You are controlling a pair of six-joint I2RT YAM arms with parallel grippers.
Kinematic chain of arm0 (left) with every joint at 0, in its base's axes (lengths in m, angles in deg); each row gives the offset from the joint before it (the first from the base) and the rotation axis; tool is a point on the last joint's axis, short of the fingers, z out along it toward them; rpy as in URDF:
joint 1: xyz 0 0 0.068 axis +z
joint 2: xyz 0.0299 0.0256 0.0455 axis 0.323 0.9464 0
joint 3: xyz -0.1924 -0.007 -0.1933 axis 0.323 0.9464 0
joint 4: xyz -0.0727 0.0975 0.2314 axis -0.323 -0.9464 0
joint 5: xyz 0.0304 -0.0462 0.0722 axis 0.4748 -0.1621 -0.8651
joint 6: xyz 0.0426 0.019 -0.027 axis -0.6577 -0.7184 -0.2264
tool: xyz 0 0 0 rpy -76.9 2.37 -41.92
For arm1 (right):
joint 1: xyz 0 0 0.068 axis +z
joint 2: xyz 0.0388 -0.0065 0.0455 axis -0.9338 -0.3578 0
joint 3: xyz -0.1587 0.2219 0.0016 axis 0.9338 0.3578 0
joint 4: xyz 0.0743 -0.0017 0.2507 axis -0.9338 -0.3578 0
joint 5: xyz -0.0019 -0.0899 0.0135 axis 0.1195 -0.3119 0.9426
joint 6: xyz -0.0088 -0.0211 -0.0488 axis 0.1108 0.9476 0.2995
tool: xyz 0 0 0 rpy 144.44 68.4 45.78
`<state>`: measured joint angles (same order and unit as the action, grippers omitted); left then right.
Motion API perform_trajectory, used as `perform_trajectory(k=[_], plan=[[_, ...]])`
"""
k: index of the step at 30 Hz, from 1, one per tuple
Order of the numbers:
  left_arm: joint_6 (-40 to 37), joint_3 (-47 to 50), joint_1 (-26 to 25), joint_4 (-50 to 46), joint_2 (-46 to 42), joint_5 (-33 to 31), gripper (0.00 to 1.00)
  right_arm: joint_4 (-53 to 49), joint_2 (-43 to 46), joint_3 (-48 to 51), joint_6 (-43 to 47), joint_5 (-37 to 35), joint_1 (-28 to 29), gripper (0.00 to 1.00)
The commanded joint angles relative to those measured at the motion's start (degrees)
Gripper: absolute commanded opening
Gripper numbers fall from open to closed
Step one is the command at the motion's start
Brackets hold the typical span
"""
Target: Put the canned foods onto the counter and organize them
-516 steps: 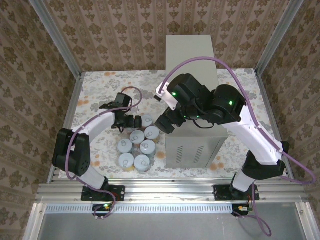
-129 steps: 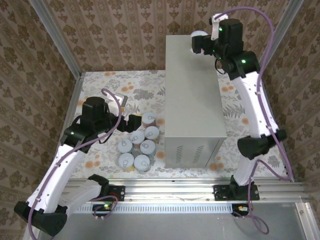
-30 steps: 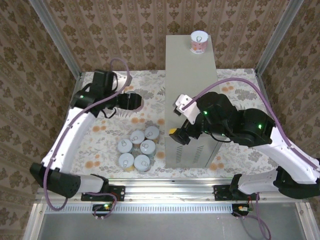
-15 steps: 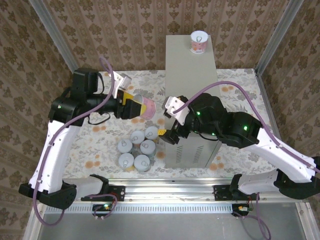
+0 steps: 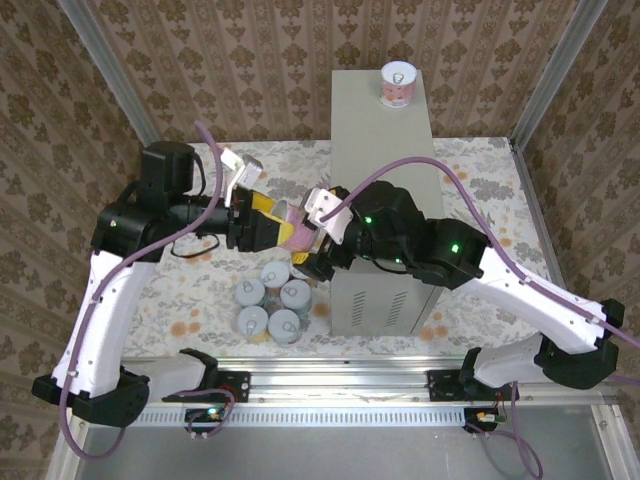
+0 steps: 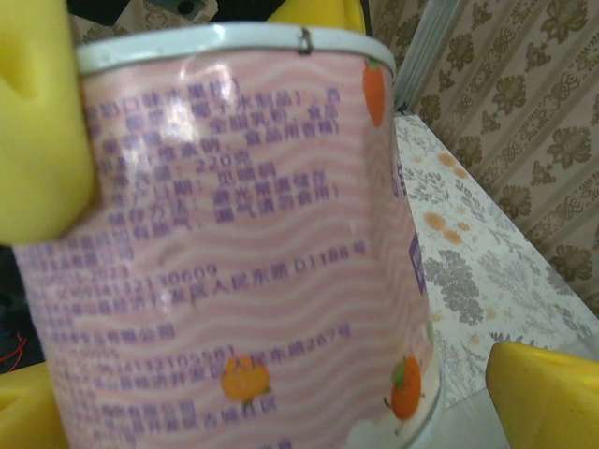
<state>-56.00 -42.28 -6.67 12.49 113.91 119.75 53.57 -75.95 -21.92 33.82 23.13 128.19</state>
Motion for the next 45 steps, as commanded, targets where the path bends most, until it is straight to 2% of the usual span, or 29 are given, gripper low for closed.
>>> perform_trajectory(k=[1,6,15,19,23,27,30,34,40,45], plan=[[-1.2,0.0,-0.2,3.0,-1.1,3.5,0.73,3.5,-1.0,-1.9,0.9,-0.2,0.3,1.00],[-1.5,0.0,-0.2,3.0,-0.9,3.6,0.72,3.1,-2.9,-3.2,1.2,0.5,0.3,0.98],[-1.5,0.5,-0.1,4.1,-0.2,4.5,0.72,3.9,-3.1,-3.4,-0.1,0.7,-0.5,0.71],[0.0,1.5,0.0,7.1,-0.2,6.0,0.76,4.6,-2.2,-2.8,-2.7,1.8,-1.5,0.67],[3.6,5.7,-0.2,15.3,-1.5,8.1,0.89,8.0,0.3,-0.6,-6.5,3.5,-2.6,0.63],[8.5,10.9,-3.9,26.6,-3.8,7.4,0.97,11.1,3.2,2.1,-10.9,5.1,-3.6,0.61],[11.3,14.3,-6.3,34.3,-5.2,5.3,0.98,13.5,5.1,4.2,-14.1,5.9,-4.0,0.61],[12.0,16.7,-8.7,39.4,-6.7,0.4,0.97,15.3,6.5,6.1,-18.4,4.2,-4.4,0.60],[16.5,19.9,-9.4,48.8,-7.7,-3.6,0.91,16.5,7.5,7.9,-21.2,4.2,-4.6,0.60],[18.8,21.0,-10.8,54.7,-7.0,-7.9,0.91,17.0,7.9,9.1,-21.9,3.6,-4.6,0.60]])
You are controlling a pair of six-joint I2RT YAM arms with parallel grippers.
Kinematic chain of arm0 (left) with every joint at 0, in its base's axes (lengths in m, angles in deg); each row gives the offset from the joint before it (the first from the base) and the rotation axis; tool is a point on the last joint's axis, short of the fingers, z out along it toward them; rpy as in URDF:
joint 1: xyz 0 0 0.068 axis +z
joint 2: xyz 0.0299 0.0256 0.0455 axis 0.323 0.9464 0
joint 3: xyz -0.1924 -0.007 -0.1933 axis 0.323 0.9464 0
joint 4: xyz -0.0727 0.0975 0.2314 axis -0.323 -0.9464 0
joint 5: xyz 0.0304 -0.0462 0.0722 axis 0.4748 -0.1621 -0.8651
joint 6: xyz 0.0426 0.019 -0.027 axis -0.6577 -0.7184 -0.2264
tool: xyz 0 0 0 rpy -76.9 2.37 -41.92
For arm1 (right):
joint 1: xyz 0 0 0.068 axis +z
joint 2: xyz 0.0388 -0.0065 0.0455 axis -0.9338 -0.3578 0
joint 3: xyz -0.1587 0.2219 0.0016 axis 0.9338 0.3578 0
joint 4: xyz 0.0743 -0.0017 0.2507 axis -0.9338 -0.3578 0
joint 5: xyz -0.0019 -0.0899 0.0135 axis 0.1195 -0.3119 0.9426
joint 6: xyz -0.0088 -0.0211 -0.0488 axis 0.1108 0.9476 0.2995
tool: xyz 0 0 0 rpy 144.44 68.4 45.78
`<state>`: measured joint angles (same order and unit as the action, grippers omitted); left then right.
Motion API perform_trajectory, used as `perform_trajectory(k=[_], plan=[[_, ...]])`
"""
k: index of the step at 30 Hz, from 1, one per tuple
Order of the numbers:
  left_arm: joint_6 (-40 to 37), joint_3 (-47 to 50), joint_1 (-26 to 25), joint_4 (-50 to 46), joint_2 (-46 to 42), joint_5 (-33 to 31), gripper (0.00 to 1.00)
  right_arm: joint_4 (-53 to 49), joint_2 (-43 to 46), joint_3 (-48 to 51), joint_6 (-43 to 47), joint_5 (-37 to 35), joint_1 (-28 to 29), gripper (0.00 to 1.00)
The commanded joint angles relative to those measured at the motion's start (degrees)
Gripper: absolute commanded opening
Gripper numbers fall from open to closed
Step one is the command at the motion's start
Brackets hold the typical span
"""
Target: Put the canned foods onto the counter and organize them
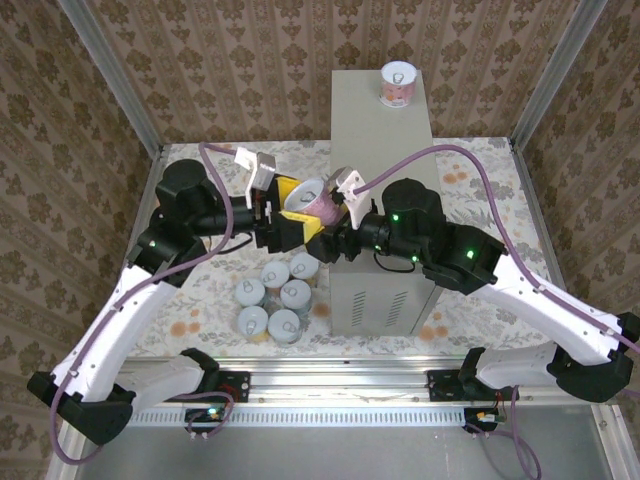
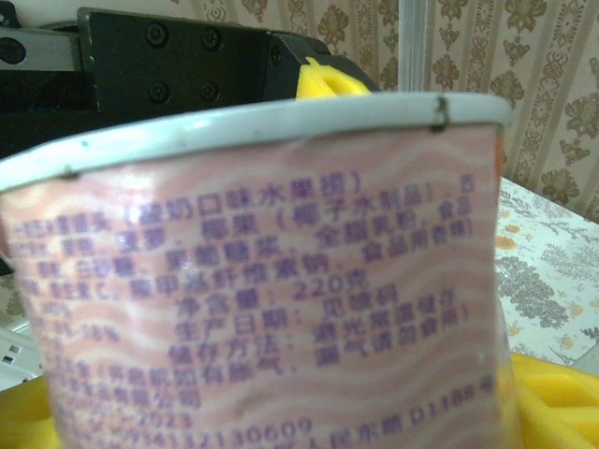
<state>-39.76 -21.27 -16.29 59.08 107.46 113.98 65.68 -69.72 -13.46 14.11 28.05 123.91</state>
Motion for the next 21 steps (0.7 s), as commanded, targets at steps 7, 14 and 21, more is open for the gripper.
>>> perform_trajectory(k=[7,14,21], plan=[[4.1,-0.1,-2.1,12.3,1.4,-4.8,0.79,6.3,3.1,2.7,-3.0,-2.1,-0.3,0.62],[4.0,-3.2,-2.8,13.3,4.7,-5.8,0.66,6.2,5.7,4.3,-3.2,-4.4,-0.3,0.69],[-2.2,-11.3,-3.9,5.9,10.0,-11.1,0.64,2.8,10.0,5.7,-2.2,-8.8,-0.4,0.86]])
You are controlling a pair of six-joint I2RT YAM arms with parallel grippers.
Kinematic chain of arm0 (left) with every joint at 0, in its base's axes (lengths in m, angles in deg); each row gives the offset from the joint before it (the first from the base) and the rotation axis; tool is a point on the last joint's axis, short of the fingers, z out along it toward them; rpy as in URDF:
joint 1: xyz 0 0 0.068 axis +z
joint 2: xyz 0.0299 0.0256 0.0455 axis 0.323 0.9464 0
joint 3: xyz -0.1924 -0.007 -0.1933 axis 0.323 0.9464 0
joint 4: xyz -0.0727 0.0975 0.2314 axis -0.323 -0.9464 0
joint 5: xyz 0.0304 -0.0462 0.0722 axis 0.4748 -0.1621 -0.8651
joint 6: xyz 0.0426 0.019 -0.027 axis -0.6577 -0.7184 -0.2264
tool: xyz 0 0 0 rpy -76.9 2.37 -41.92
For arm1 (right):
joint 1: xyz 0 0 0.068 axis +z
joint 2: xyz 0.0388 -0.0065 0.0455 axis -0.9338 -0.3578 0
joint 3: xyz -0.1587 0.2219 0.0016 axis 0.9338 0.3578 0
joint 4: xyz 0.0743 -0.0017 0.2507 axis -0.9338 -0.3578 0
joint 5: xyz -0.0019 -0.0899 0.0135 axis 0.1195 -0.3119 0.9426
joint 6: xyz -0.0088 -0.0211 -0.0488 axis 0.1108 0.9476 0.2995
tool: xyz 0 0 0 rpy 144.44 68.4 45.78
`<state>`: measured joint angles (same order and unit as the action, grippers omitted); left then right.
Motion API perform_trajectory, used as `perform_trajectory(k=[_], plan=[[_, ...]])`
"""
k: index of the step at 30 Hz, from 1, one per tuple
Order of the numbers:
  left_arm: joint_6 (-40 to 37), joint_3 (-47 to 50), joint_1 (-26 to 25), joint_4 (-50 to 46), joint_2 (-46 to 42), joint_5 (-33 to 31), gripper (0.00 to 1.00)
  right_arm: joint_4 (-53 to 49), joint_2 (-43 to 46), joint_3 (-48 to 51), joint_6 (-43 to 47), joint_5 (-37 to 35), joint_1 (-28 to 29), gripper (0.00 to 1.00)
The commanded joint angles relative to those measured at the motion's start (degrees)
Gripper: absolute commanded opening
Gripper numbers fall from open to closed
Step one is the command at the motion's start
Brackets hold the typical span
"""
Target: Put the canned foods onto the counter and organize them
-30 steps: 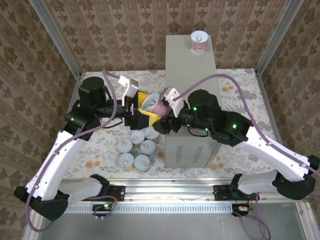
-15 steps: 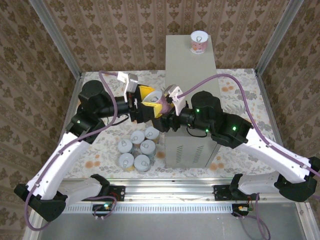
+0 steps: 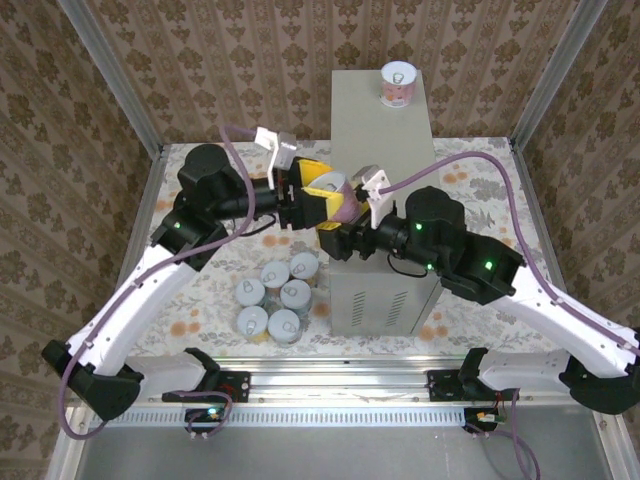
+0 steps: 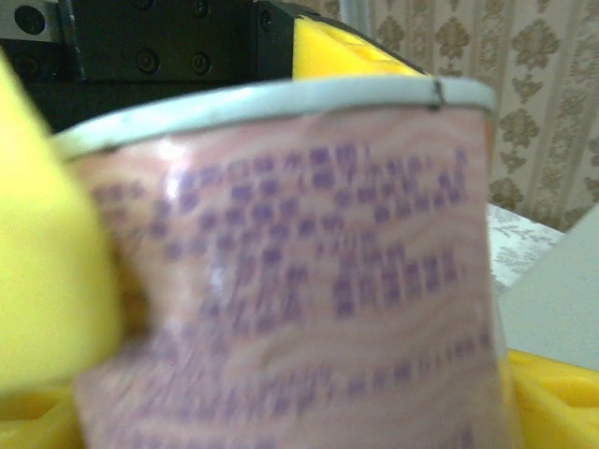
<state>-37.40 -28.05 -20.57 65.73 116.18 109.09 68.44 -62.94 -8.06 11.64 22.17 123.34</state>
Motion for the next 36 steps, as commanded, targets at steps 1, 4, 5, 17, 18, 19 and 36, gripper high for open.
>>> perform_trajectory(k=[1,4,5,17,18,19,36], plan=[[-6.0,-6.1,0.0,-2.6,2.2,-7.4,0.64,-0.9,4.1,0.5,0.7,-3.9,0.2,0.88],[-10.4,-9.9,-1.2,-7.8,4.7,-12.1,0.64,-3.8,6.5,0.7,1.8,-6.9,0.0,0.95],[-11.5,-10.7,-1.6,-9.2,5.4,-13.5,0.64,-4.8,7.1,0.7,2.2,-7.8,0.1,0.96],[-23.1,-19.1,-9.5,-19.3,13.3,-28.0,0.65,-14.5,14.4,0.7,5.8,-21.5,-0.5,1.00],[-23.5,-19.5,-9.9,-19.4,13.7,-28.7,0.65,-15.2,14.4,0.6,6.1,-22.5,-0.6,1.00],[-23.8,-19.7,-10.2,-19.6,14.1,-29.1,0.66,-15.8,14.6,0.5,6.3,-23.1,-0.6,1.00],[-24.6,-22.2,-11.1,-20.9,14.6,-28.5,0.84,-16.5,10.2,-1.1,7.0,-23.7,-1.0,1.00]])
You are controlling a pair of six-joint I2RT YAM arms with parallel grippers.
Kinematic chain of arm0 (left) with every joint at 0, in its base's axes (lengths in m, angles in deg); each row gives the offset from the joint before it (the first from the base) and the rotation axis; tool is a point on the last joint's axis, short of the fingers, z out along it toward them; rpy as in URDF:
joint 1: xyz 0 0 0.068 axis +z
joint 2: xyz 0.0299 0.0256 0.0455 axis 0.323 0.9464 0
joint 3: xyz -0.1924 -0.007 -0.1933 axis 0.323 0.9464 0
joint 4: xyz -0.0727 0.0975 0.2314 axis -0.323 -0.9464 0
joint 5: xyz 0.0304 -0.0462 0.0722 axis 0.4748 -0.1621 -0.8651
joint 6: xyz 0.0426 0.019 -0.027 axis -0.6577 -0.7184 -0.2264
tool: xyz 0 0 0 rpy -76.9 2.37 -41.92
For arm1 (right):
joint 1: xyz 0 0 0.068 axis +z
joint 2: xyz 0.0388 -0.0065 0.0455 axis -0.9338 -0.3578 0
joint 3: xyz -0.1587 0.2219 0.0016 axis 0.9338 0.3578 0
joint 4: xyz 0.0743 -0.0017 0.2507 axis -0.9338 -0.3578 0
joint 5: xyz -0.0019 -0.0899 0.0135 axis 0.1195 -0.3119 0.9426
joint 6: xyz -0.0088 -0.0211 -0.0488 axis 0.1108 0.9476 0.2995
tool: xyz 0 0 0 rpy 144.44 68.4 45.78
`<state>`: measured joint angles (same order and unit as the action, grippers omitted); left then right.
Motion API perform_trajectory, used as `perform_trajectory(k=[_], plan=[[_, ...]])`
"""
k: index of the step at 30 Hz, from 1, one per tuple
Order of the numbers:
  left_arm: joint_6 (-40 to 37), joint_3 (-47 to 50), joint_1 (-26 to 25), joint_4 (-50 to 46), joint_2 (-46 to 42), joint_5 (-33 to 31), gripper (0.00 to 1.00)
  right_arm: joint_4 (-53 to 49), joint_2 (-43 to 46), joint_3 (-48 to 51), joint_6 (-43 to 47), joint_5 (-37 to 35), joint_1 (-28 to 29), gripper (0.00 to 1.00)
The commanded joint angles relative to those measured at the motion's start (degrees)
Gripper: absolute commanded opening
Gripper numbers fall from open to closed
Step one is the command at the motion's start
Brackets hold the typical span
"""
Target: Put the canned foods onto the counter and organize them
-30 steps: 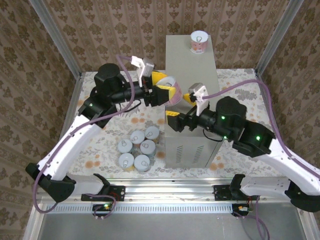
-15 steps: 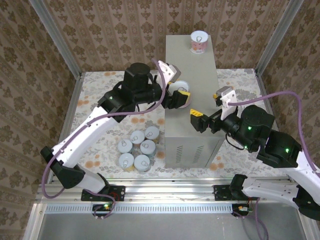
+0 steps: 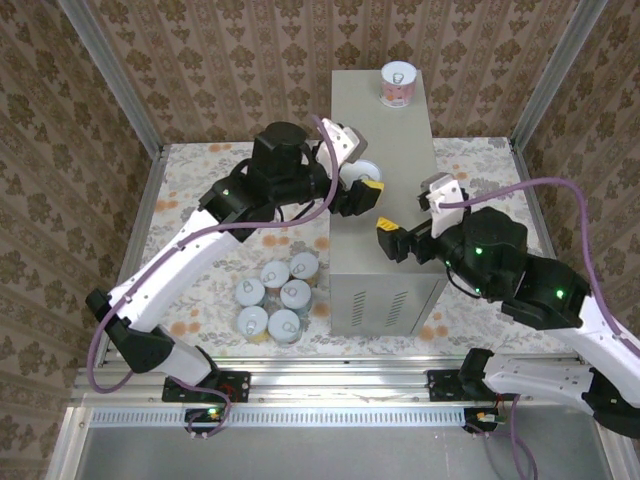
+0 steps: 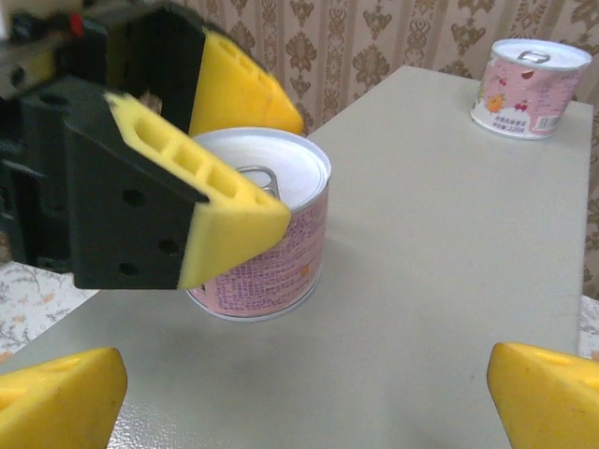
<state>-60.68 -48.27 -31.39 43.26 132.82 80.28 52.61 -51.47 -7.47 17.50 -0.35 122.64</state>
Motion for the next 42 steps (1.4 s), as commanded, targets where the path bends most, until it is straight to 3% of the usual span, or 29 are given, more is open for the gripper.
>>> perform_trajectory(k=[1,12,20,23,26,32,42], plan=[[-1.5,-1.8,-0.2,1.7,-2.6,0.8,0.86,-0.6,-1.9,-2.0,1.2,-1.0,-0.3,1.00],[1.3,6.3,4.5,3.6,-14.1,2.0,1.00,-2.9,-11.3,-9.5,-2.6,-2.0,-0.8,1.00],[2.8,14.4,8.5,3.2,-23.1,1.2,1.00,-6.6,-19.5,-16.9,-6.4,-4.7,-2.1,0.98],[3.2,16.8,9.6,2.8,-26.2,1.0,1.00,-7.4,-21.9,-19.5,-6.9,-4.6,-2.9,0.95],[3.3,18.7,10.7,2.1,-29.0,0.5,1.00,-7.2,-23.9,-21.5,-7.1,-3.6,-3.8,0.85],[3.5,21.8,13.5,1.1,-32.9,0.6,1.00,-7.8,-29.6,-27.3,-5.8,-0.9,-7.5,0.71],[5.0,26.5,18.0,2.0,-35.9,3.0,1.00,-15.3,-46.0,-51.4,-0.3,5.5,-17.7,0.69]])
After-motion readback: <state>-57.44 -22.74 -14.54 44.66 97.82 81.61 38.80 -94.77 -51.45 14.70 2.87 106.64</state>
